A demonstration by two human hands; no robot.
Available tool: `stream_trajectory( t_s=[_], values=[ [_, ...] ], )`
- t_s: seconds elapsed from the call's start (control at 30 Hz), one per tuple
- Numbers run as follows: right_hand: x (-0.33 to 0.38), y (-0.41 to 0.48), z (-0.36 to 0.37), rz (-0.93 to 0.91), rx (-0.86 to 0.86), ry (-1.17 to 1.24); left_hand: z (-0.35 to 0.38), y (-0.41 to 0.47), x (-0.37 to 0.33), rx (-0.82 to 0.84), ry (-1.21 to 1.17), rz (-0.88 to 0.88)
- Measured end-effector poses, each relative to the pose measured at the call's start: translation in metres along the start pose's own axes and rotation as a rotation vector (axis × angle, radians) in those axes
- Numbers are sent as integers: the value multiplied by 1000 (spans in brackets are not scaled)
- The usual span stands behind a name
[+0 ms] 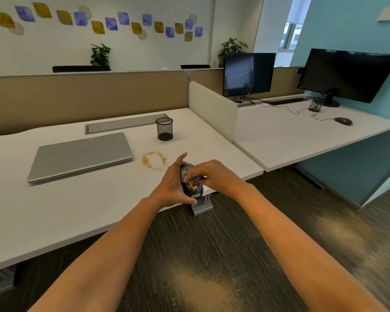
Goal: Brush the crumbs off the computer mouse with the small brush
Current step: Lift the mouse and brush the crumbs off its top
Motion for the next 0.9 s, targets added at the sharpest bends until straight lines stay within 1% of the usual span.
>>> stream_trajectory(
  t_s=[0.2,0.33,0.5,0.63,0.67,0.73,0.9],
  values=[
    [1,-6,6,9,55,2,-5,-1,2,-20,7,-7],
    [-1,-12,5,30,49,19,-6,0,3,-18,16,-8],
    [-19,-22,-1,158,-23,140,-10,0,6,-38,15,-20],
    [-34,-28,-14,252,-200,330,-9,0,8,-38,32,-24],
    [-35,-28,-14,267,-222,352,-8,1,7,-36,32,-25],
    [-35,-26,-8,291,-204,341,-5,1,5,-28,29,-25],
    [-39,-27,6,315,-96,297,-5,0,3,-21,45,-19]
  ],
)
Point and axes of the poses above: each hand's wrist, its own y-axis towards the middle knuckle, its own z-axis out of the palm, x = y × z, the point moved 10 cm from there along y, towards the middle knuckle, and after that the axes turned 6 degrees about -z, right-handed, at the moved point
